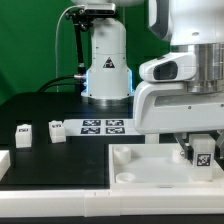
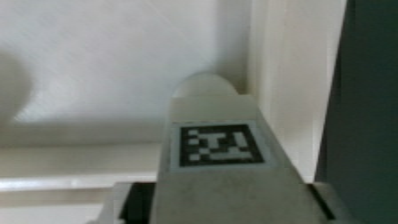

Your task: Assemble one leg

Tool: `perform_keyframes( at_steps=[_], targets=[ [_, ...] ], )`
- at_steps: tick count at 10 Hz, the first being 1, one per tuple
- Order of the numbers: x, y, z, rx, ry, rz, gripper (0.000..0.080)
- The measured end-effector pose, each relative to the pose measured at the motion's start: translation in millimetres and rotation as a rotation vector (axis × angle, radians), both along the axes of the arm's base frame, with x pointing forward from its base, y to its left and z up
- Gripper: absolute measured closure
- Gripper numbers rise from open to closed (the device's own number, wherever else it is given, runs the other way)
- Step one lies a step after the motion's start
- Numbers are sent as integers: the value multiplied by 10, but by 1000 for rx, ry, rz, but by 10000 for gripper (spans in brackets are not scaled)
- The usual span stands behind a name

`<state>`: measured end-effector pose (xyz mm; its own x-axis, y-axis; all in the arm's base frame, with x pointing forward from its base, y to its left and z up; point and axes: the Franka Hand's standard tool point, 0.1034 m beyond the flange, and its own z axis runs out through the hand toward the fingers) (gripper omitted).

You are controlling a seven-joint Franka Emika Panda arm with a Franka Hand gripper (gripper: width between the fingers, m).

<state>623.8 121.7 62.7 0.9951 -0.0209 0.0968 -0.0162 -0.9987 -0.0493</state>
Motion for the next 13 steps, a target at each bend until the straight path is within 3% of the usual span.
perform_keyframes(
  at_steps=[2,8,10,13],
  targets=[
    [0,-1,0,0,0,2,509],
    [14,-91,-4,165,67,-997,508],
    [-9,-41,-18,193,101,-1327,508],
    [-14,8,-19,224,127,-1596,508]
  ],
)
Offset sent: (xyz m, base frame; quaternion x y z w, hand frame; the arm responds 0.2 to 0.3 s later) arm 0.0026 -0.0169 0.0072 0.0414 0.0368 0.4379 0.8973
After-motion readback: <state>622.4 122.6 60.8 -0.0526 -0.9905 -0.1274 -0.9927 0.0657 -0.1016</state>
